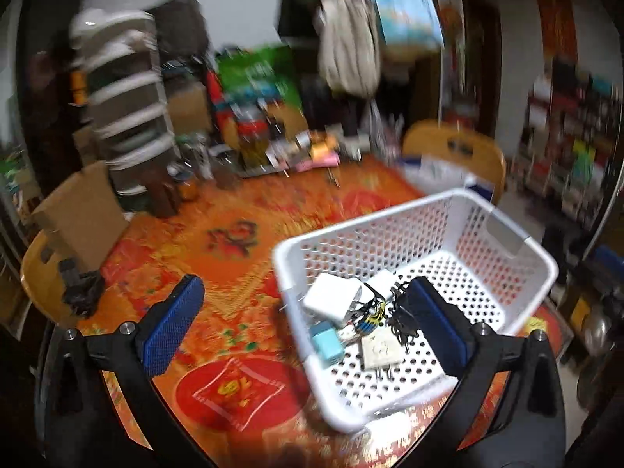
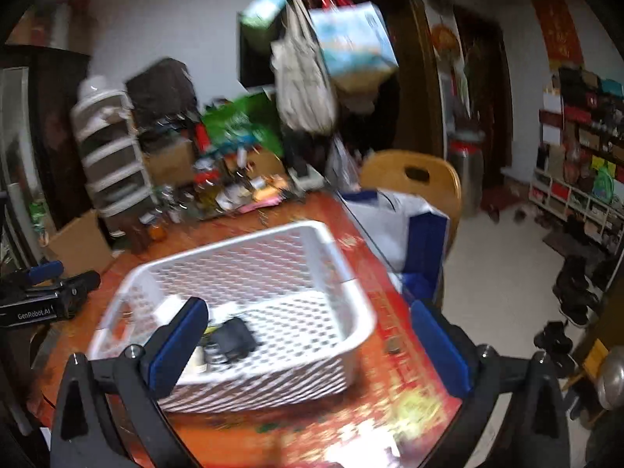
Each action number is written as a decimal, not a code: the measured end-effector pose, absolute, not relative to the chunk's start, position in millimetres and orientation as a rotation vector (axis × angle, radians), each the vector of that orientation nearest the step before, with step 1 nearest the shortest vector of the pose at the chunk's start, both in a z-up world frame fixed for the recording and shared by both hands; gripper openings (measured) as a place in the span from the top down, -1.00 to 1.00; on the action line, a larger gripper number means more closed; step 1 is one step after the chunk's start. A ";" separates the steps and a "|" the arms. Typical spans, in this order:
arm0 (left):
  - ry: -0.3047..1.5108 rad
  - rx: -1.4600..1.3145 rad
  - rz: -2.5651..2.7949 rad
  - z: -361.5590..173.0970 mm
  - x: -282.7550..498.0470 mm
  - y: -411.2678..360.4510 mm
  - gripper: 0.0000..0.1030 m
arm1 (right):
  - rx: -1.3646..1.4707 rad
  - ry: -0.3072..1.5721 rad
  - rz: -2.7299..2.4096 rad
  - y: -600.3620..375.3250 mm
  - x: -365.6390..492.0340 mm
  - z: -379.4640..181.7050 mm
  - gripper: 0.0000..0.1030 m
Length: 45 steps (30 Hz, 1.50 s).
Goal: Organize rigid objects
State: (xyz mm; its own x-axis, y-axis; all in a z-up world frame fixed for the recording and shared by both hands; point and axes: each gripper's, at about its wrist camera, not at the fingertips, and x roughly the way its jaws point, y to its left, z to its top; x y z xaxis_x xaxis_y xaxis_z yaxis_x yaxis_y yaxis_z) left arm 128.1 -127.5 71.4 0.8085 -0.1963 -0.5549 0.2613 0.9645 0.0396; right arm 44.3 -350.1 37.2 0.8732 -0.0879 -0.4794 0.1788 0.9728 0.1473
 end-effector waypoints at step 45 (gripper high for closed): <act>0.590 0.076 -0.231 51.3 6.3 -107.4 -1.00 | 0.017 0.589 0.007 -247.1 -33.5 48.8 -1.00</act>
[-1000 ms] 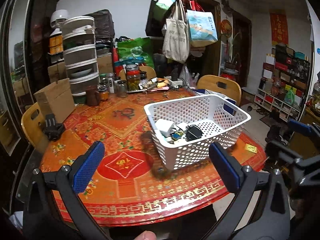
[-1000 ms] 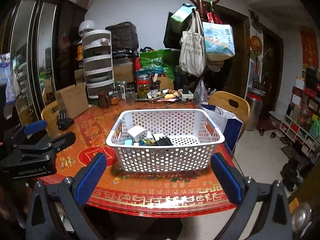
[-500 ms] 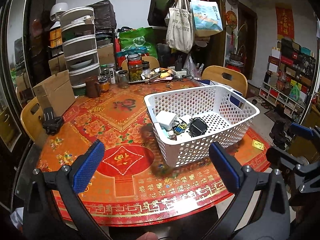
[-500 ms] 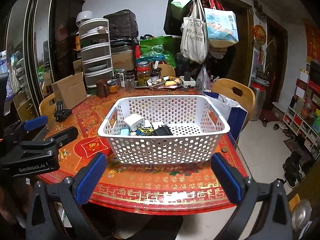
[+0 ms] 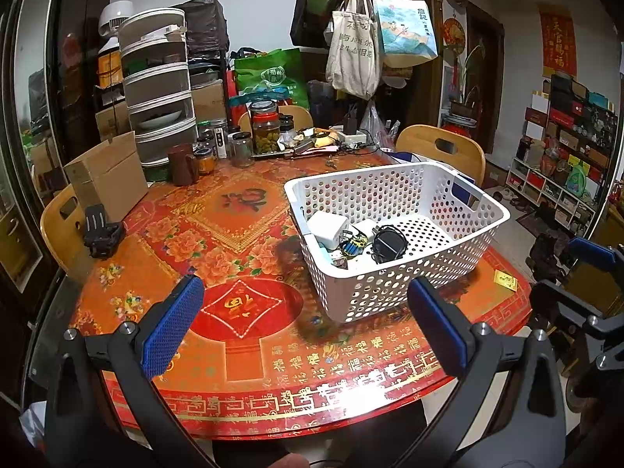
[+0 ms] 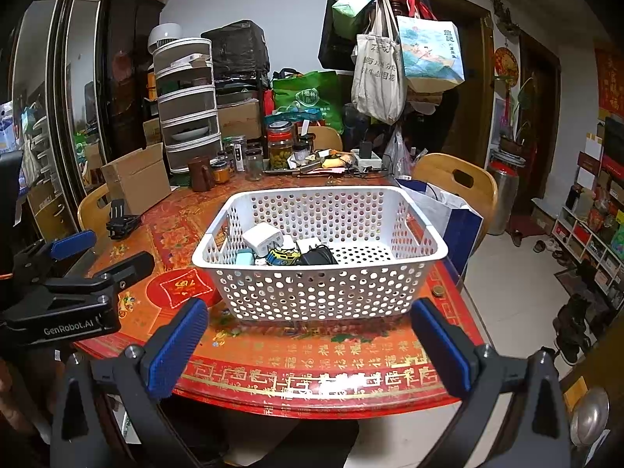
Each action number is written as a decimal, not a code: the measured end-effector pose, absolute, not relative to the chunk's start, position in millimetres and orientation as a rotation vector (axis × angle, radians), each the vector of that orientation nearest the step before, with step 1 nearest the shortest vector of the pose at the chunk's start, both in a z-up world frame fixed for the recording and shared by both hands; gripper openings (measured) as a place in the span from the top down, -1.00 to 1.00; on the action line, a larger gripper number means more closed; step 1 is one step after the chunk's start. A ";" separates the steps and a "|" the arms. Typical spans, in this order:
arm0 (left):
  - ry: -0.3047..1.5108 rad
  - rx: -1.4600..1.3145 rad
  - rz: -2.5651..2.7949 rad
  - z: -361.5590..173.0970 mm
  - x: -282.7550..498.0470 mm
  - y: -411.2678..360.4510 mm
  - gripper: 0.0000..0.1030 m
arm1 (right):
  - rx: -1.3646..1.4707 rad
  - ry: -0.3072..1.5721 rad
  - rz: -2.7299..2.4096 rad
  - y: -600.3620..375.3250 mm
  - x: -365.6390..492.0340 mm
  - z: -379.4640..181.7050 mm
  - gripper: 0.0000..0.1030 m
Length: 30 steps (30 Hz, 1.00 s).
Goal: Organize rigid objects
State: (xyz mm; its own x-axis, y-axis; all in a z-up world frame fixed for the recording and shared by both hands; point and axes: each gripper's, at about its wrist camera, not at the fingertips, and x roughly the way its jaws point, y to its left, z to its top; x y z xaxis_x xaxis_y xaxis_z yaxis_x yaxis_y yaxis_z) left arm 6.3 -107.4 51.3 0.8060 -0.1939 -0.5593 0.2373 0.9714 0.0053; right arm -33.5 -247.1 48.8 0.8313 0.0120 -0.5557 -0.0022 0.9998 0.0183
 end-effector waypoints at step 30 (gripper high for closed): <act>0.603 0.076 -0.233 48.8 6.6 -108.2 -1.00 | 0.007 0.582 0.013 -245.1 -36.1 49.1 -1.00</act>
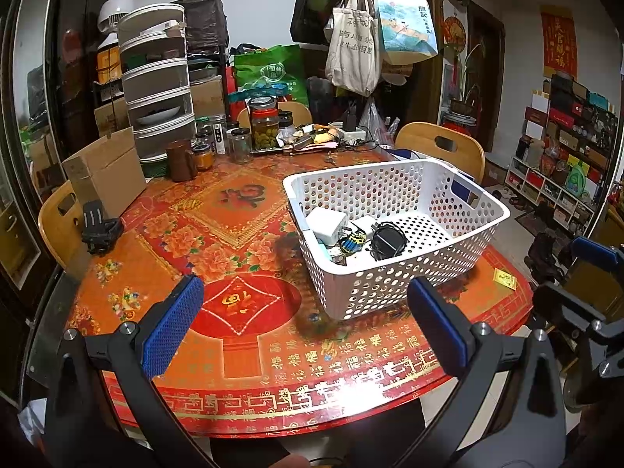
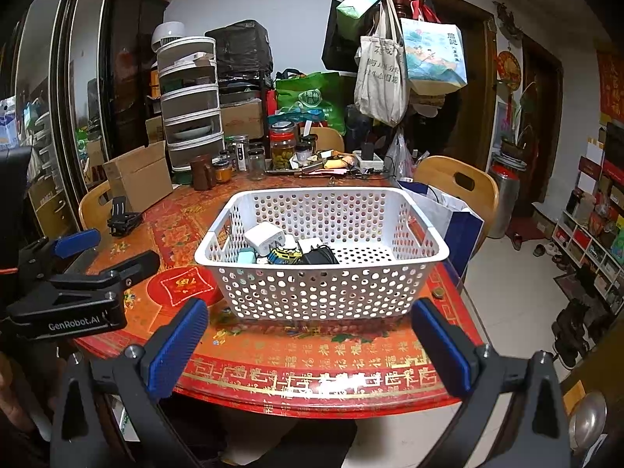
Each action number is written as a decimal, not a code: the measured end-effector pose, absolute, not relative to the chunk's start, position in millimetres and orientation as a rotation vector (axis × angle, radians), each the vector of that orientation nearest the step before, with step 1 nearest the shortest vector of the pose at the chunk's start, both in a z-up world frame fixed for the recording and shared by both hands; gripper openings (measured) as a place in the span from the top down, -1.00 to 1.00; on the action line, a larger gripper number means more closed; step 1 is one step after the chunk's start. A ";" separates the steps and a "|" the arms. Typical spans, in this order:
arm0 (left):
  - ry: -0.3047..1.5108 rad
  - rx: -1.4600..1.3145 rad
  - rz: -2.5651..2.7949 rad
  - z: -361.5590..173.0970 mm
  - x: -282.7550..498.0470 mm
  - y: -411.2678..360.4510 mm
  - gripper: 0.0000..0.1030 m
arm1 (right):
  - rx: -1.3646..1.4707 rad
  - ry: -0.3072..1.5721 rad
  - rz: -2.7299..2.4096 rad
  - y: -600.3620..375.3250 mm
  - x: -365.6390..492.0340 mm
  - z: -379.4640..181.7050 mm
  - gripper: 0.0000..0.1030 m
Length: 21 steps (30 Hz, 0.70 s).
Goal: Organize rigid objects
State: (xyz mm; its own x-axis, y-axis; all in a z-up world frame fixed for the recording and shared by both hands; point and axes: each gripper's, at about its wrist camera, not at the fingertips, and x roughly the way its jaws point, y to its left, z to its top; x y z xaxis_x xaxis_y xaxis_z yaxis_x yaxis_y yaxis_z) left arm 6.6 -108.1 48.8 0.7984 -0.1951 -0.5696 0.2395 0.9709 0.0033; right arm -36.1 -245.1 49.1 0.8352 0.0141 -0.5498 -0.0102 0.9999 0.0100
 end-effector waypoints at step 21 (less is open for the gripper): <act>0.599 0.095 -0.235 46.8 5.6 -110.7 -1.00 | 0.003 0.584 0.011 -244.2 -36.1 47.4 -1.00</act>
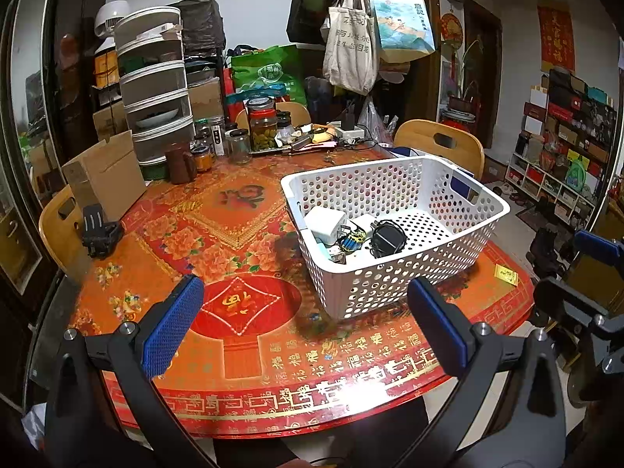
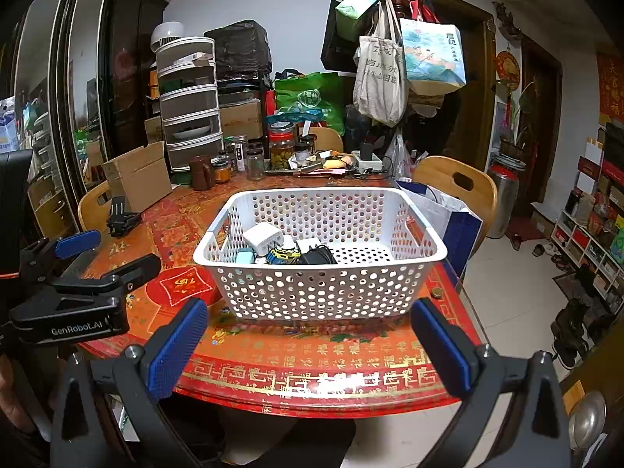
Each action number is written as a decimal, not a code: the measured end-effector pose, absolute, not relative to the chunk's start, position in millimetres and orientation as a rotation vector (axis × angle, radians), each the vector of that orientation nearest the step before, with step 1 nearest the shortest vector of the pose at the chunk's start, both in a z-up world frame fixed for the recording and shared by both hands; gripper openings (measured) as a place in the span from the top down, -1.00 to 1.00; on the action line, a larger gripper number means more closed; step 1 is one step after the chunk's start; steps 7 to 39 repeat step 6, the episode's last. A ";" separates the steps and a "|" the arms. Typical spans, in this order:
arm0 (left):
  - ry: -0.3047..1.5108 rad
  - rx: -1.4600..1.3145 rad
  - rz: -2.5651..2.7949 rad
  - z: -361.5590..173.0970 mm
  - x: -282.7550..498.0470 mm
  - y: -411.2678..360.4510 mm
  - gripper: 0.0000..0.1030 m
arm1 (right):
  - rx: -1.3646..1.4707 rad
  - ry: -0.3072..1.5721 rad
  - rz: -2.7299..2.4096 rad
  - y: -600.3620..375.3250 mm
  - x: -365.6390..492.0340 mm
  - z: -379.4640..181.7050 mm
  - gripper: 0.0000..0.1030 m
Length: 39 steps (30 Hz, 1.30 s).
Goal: Organize rigid objects
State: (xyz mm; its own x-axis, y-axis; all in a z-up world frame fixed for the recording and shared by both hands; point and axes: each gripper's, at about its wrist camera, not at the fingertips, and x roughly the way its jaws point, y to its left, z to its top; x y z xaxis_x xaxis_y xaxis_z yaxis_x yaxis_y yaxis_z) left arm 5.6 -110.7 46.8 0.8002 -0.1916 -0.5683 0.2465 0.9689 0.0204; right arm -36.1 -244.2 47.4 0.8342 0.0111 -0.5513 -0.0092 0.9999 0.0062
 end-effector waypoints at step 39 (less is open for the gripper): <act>0.603 0.096 -0.231 43.8 7.6 -108.6 -1.00 | -0.008 0.595 0.016 -241.9 -35.4 45.4 -1.00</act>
